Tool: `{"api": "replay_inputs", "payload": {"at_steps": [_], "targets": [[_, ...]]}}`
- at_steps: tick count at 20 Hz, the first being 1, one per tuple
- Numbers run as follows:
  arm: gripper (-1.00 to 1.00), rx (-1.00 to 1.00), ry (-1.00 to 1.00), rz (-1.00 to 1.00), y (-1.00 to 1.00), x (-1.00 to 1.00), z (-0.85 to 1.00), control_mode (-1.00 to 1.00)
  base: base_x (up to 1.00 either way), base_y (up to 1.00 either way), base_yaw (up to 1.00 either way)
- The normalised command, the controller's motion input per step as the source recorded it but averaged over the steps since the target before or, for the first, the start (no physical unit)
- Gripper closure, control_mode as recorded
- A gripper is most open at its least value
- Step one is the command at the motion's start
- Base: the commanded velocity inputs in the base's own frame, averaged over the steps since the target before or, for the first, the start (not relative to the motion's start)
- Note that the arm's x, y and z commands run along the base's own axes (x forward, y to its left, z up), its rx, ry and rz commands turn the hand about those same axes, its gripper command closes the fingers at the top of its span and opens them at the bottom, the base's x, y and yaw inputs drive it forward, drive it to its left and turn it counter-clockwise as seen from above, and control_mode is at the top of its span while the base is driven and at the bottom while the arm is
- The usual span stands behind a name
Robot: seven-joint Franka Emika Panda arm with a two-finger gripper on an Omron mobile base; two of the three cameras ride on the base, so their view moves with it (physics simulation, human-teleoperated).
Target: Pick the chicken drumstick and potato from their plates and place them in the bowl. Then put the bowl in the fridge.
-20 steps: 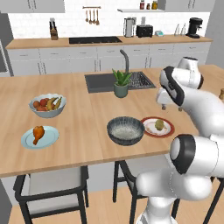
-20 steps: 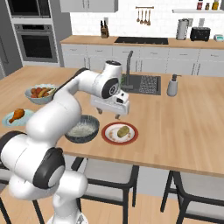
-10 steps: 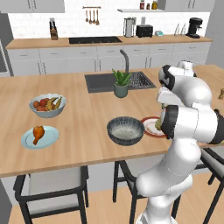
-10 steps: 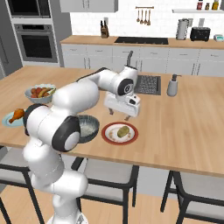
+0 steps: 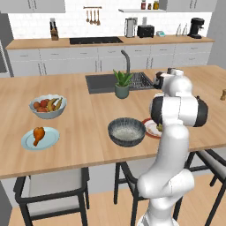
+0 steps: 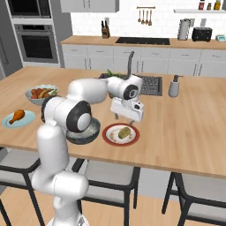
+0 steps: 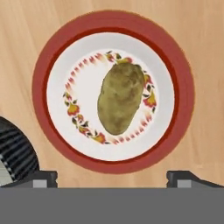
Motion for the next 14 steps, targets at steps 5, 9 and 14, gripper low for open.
{"api": "replay_inputs", "payload": {"at_steps": [5,9,14], "targets": [[-1.0,0.0,0.0,0.0,0.0,0.19,-0.7,-1.0,0.0,0.0,0.0],[-1.0,0.0,0.0,0.0,-0.08,0.39,-0.55,-1.0,0.0,0.0,0.0],[-1.0,0.0,0.06,0.0,0.06,0.1,-0.44,-1.0,0.0,0.0,0.0]]}}
